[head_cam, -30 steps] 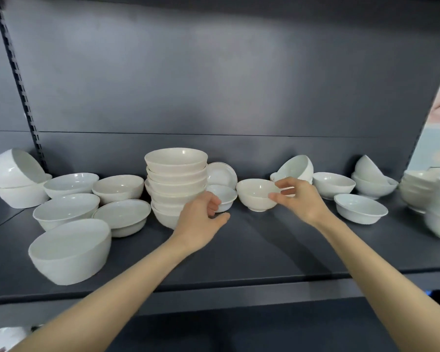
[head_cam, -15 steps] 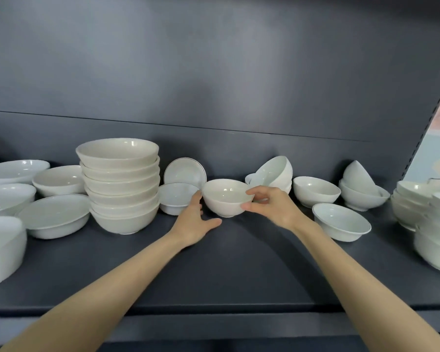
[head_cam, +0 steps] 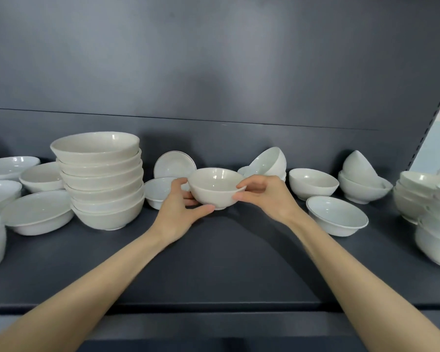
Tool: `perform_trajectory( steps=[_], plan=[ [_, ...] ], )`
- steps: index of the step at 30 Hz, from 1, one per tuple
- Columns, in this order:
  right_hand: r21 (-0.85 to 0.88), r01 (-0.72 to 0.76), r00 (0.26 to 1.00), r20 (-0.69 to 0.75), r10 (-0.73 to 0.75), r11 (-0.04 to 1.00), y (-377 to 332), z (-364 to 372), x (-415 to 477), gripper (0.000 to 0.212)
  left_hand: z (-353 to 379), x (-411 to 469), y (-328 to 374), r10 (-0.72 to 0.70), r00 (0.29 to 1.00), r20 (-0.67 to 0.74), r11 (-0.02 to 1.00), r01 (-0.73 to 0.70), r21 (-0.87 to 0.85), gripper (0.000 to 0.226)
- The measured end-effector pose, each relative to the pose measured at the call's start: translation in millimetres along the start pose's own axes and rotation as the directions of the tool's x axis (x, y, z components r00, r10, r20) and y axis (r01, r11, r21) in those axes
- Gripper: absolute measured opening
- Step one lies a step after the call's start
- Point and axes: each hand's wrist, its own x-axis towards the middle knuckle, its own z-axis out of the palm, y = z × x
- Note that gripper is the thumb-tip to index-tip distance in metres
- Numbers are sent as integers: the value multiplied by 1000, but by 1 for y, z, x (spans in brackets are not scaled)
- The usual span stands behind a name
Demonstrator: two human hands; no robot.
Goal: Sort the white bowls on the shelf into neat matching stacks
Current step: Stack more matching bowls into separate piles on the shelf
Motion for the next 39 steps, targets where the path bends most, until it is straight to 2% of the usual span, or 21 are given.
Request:
perform_trajectory(
  steps=[3, 6, 12, 15, 26, 29, 33, 39],
  plan=[
    [29, 18, 1000, -26, -17, 999, -14, -4, -12, 14, -2, -4, 9, 31, 999, -15, 999, -32, -42, 73],
    [33, 19, 998, -58, -17, 999, -27, -12, -23, 15, -3, -6, 21, 79, 997, 9, 995, -79, -58, 61],
    [27, 17, 988, -156, -12, 999, -42, -31, -58, 13, 7, -17, 36, 106, 989, 106, 960, -74, -270, 68],
    [0, 10, 981, -195, -10, 1000, -48, -42, -73, 15, 17, -21, 45, 132, 983, 125, 944, -87, -318, 66],
    [-121, -106, 919, -390, 51, 987, -69, -115, -115, 61, 73, -15, 94, 240, 932, 270, 908, -118, -402, 68],
    [-112, -115, 899, -434, 55, 987, -72, -142, -121, 57, 98, -10, 113, 265, 921, 285, 897, -127, -423, 64],
    [-131, -123, 889, -455, 51, 984, -71, -186, -129, 30, 139, 2, 135, 307, 899, 314, 880, -142, -453, 60],
    [-174, -127, 885, -464, 33, 976, -52, -265, -133, 35, 209, 16, 169, 350, 885, 306, 868, -184, -462, 59]
  ],
)
